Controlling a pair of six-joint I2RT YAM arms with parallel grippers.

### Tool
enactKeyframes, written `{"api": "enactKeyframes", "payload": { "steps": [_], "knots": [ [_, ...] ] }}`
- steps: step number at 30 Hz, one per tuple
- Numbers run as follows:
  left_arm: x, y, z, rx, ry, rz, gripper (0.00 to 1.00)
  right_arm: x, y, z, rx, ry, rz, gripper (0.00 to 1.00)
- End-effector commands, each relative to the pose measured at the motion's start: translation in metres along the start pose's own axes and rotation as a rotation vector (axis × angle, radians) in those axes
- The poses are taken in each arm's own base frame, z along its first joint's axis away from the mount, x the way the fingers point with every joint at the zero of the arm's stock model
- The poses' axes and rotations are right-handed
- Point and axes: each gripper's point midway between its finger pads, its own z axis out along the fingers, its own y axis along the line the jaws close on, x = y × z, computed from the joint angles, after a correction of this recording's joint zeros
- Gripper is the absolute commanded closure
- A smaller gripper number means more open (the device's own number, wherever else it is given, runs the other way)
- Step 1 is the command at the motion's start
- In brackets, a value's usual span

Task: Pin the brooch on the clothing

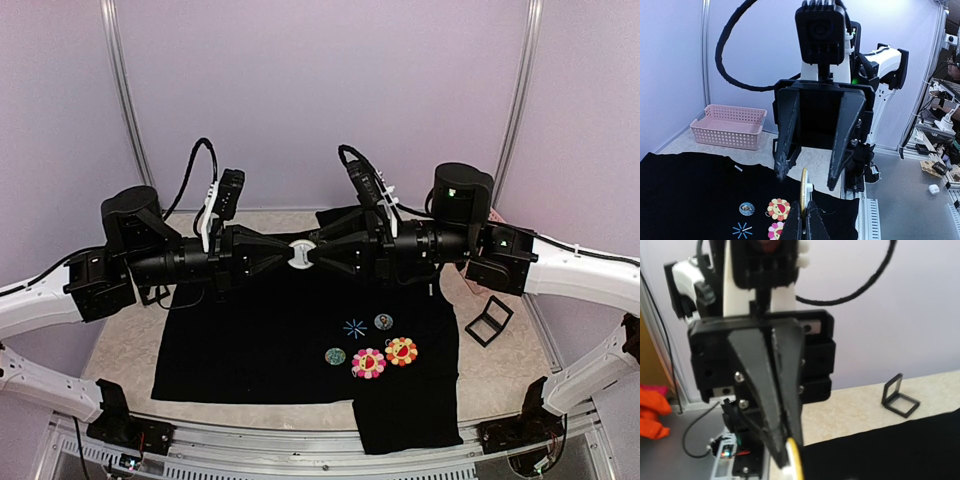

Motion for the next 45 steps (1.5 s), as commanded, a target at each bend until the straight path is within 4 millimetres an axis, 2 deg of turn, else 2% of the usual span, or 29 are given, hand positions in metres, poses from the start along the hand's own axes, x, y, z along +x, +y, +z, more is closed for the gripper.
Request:
{"api": "enactKeyframes", "payload": {
  "steps": [1, 9, 10, 12, 14, 18, 22, 28, 33, 35, 42, 45],
  "knots": [
    [-0.013, -0.007, -0.008, 0.006, -0.067, 0.025, 1.0, -0.004, -0.001, -0.003, 0.013, -0.024, 0.003, 0.57],
    [-0.017, -0.01, -0.011, 0.008, -0.088, 0.037, 1.0, 0.003, -0.006, 0.007, 0.003, -0.021, 0.026, 0.46],
    [-0.017, -0.011, -0.011, 0.008, -0.087, 0.038, 1.0, 0.003, -0.005, 0.008, -0.007, -0.021, 0.026, 0.44],
    [-0.015, -0.01, -0.01, 0.006, -0.082, 0.038, 1.0, 0.002, -0.002, 0.01, -0.032, -0.021, 0.022, 0.3],
    [-0.015, -0.011, -0.011, 0.005, -0.083, 0.042, 1.0, 0.002, 0.001, 0.013, -0.055, -0.018, 0.021, 0.25],
    [-0.015, -0.011, -0.011, 0.005, -0.083, 0.044, 1.0, -0.001, -0.001, 0.014, -0.046, -0.028, 0.018, 0.3],
    [-0.013, -0.012, -0.011, 0.009, -0.077, 0.048, 1.0, -0.001, -0.001, 0.014, -0.049, -0.026, 0.023, 0.43],
    [-0.012, -0.016, -0.013, 0.017, -0.08, 0.072, 1.0, -0.003, 0.0, 0.013, -0.046, -0.019, 0.025, 0.41],
    [-0.013, -0.026, -0.015, 0.062, -0.089, 0.093, 1.0, -0.003, -0.003, 0.014, -0.028, -0.011, 0.031, 0.59],
    [-0.012, -0.031, -0.017, 0.086, -0.092, 0.108, 1.0, 0.0, -0.005, 0.014, -0.02, 0.001, 0.037, 0.63],
    [-0.006, -0.035, -0.017, 0.101, -0.072, 0.111, 1.0, -0.003, -0.004, 0.014, -0.025, -0.005, 0.048, 0.59],
    [-0.006, -0.034, -0.016, 0.095, -0.07, 0.108, 1.0, -0.004, -0.003, 0.015, -0.035, -0.008, 0.048, 0.5]
  ]
}}
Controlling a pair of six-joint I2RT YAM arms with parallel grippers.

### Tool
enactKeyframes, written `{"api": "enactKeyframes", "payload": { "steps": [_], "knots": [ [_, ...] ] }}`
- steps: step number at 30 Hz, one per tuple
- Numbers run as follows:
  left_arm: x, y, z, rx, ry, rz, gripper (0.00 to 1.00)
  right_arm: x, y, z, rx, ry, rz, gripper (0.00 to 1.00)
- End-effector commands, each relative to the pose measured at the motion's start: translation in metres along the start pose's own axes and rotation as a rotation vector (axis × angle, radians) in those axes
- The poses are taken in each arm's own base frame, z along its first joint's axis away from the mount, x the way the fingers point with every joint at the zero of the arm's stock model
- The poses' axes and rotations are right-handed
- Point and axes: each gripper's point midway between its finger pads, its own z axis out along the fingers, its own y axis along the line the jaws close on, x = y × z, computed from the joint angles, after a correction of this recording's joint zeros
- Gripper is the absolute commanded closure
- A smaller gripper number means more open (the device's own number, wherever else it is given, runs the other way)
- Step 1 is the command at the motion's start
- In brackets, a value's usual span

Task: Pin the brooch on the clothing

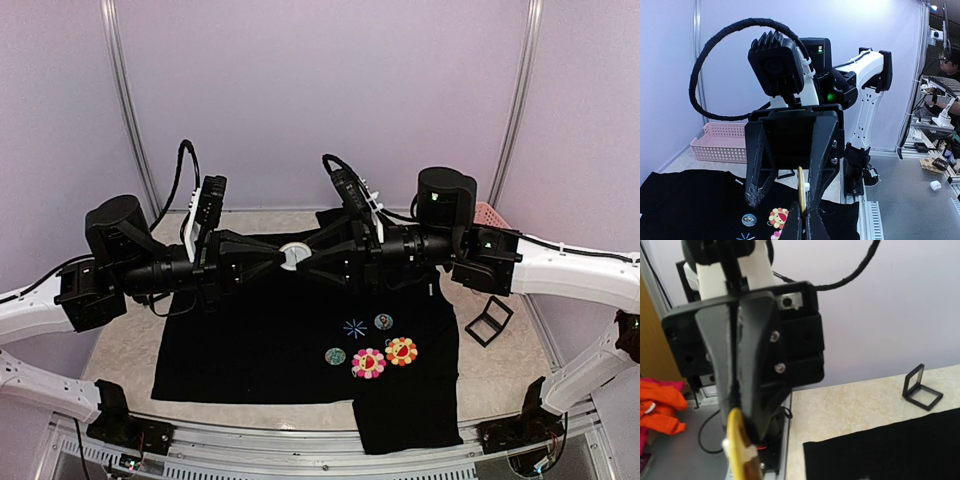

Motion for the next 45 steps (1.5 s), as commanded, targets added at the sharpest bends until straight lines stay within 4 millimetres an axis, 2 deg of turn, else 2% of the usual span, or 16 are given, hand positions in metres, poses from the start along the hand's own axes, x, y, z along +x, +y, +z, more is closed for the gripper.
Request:
{"api": "enactKeyframes", "payload": {
  "steps": [1, 13, 24, 37, 39, 41, 43, 45],
  "knots": [
    [0.0, -0.014, -0.002, 0.054, -0.005, 0.013, 1.0, -0.017, 0.0, 0.0, 0.003, -0.032, -0.014, 0.48],
    [0.005, -0.013, 0.001, 0.051, 0.011, 0.019, 1.0, -0.016, 0.002, 0.003, -0.027, -0.029, -0.004, 0.46],
    [0.011, -0.029, -0.001, 0.142, 0.033, 0.034, 1.0, -0.014, -0.008, 0.005, 0.015, -0.018, 0.037, 0.76],
    [0.012, -0.037, -0.001, 0.178, 0.032, 0.063, 1.0, -0.009, -0.027, 0.013, 0.089, 0.031, 0.113, 0.79],
    [0.01, -0.034, -0.002, 0.155, 0.028, 0.064, 1.0, -0.006, -0.025, 0.014, 0.074, 0.04, 0.103, 0.76],
    [0.009, -0.026, -0.002, 0.106, 0.026, 0.057, 1.0, -0.002, -0.015, 0.013, 0.021, 0.055, 0.067, 0.67],
    [0.008, -0.013, -0.002, 0.032, 0.026, 0.049, 1.0, 0.003, 0.006, 0.01, -0.077, 0.07, -0.01, 0.54],
    [0.008, -0.001, -0.003, -0.04, 0.03, 0.044, 1.0, 0.005, 0.03, 0.001, -0.171, 0.066, -0.084, 0.46]
  ]
}}
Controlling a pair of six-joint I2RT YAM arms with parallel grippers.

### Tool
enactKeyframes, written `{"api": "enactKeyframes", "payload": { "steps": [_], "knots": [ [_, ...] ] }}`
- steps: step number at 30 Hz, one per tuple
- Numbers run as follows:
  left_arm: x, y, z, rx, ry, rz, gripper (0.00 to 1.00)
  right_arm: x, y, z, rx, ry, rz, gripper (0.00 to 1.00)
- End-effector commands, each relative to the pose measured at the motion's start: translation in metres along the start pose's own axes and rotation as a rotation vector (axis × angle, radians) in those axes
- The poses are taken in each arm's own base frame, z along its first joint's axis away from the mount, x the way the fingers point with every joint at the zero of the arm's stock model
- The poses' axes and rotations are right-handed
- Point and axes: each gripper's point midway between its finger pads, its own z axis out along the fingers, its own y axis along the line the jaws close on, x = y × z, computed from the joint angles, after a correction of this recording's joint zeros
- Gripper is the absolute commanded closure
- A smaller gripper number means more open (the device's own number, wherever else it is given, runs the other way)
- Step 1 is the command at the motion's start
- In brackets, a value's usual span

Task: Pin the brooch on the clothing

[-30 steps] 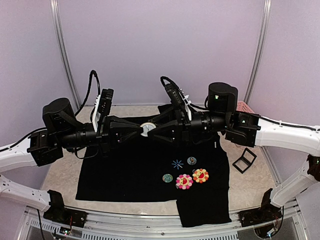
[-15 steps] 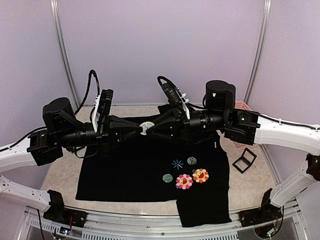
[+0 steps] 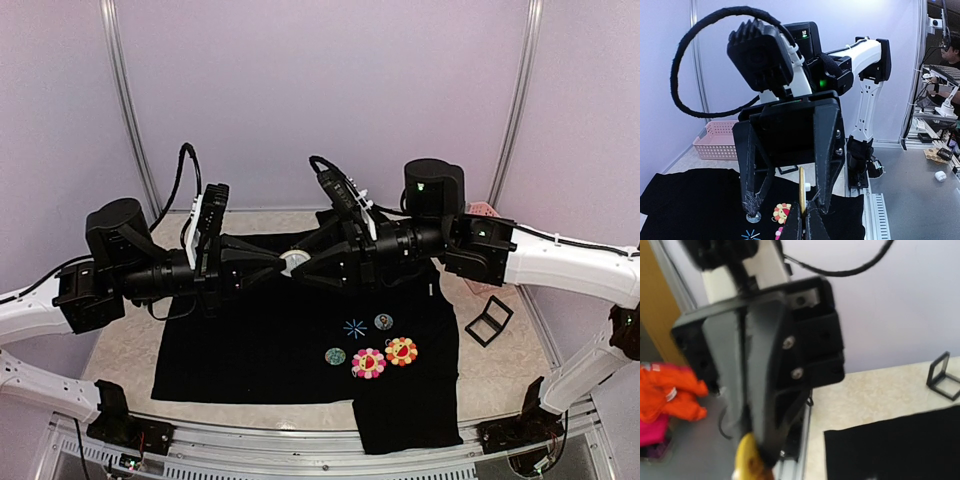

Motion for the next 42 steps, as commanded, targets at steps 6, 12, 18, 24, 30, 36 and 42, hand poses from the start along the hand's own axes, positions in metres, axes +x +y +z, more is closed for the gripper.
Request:
{"api": "enactKeyframes", "payload": {
  "steps": [6, 12, 18, 24, 30, 36, 42],
  "knots": [
    [0.004, 0.007, -0.001, -0.054, 0.016, -0.008, 1.0, -0.004, 0.029, -0.022, -0.049, -0.018, -0.194, 0.42],
    [0.005, 0.006, 0.0, -0.041, 0.018, -0.009, 1.0, -0.015, 0.01, -0.023, 0.066, -0.056, -0.16, 0.63],
    [0.002, 0.003, -0.001, -0.033, 0.009, -0.032, 1.0, -0.018, 0.009, -0.02, 0.062, -0.067, -0.15, 0.86],
    [0.005, 0.006, 0.0, -0.046, 0.011, -0.039, 1.0, -0.012, 0.005, -0.014, 0.05, -0.05, -0.13, 0.84],
    [0.006, 0.005, 0.003, -0.034, 0.01, -0.047, 1.0, -0.008, 0.005, -0.009, 0.03, -0.035, -0.119, 1.0],
    [0.018, 0.035, 0.002, -0.182, 0.039, -0.107, 0.78, 0.0, -0.015, -0.018, 0.12, -0.032, -0.099, 1.0],
    [0.105, 0.12, -0.012, -0.492, 0.131, -0.317, 0.41, 0.072, -0.116, -0.062, 0.419, 0.031, 0.157, 1.0]
  ]
}}
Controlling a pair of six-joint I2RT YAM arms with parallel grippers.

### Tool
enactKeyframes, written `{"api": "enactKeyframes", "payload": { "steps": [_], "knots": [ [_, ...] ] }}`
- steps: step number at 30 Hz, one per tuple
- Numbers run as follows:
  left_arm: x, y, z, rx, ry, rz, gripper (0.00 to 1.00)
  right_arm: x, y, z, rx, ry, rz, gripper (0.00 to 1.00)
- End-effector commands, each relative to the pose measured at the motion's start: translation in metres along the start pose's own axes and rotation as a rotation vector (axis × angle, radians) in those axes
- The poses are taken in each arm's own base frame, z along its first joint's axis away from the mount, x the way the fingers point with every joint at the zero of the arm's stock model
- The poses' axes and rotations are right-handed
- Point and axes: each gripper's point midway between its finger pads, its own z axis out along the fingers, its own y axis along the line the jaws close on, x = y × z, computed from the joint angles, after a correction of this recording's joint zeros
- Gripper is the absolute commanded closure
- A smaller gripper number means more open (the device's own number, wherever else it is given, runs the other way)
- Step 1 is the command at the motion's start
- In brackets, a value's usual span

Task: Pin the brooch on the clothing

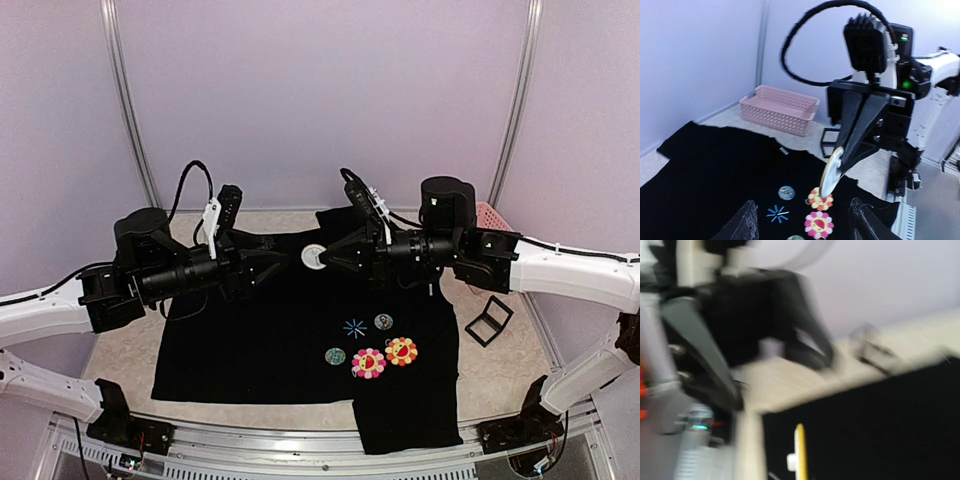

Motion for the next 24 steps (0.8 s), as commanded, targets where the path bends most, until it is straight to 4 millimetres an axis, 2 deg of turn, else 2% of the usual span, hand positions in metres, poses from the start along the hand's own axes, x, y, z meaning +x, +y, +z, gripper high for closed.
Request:
{"api": "enactKeyframes", "payload": {
  "steps": [1, 2, 4, 5, 9, 12, 15, 18, 20, 22, 24],
  "knots": [
    [0.072, 0.075, 0.011, -0.271, 0.106, -0.153, 0.42, 0.065, -0.091, -0.024, 0.299, 0.082, 0.21, 1.0],
    [0.095, 0.083, 0.018, -0.313, 0.16, -0.146, 0.45, 0.083, -0.105, -0.029, 0.345, 0.107, 0.247, 1.0],
    [0.134, 0.086, 0.029, -0.342, 0.264, -0.1, 0.48, 0.112, -0.125, -0.036, 0.398, 0.139, 0.292, 1.0],
    [0.163, 0.085, 0.036, -0.346, 0.346, -0.068, 0.5, 0.122, -0.131, -0.037, 0.411, 0.154, 0.296, 1.0],
    [0.234, 0.081, 0.048, -0.347, 0.558, 0.047, 0.51, 0.158, -0.153, -0.037, 0.466, 0.247, 0.281, 1.0],
    [0.263, 0.067, 0.053, -0.244, 0.644, 0.04, 0.45, 0.175, -0.159, -0.028, 0.434, 0.309, 0.261, 1.0],
    [0.284, 0.047, 0.049, -0.142, 0.711, 0.032, 0.38, 0.184, -0.161, -0.021, 0.402, 0.345, 0.228, 1.0],
    [0.3, 0.056, 0.044, -0.199, 0.811, 0.037, 0.36, 0.192, -0.165, -0.016, 0.385, 0.372, 0.2, 1.0],
    [0.318, 0.059, 0.036, -0.206, 0.902, 0.027, 0.36, 0.192, -0.163, -0.011, 0.352, 0.371, 0.189, 1.0],
    [0.325, 0.057, 0.037, -0.189, 0.916, 0.004, 0.36, 0.192, -0.161, -0.006, 0.321, 0.362, 0.186, 1.0],
    [0.331, 0.057, 0.037, -0.174, 0.935, -0.018, 0.4, 0.197, -0.159, -0.003, 0.299, 0.37, 0.192, 1.0]
  ]
}}
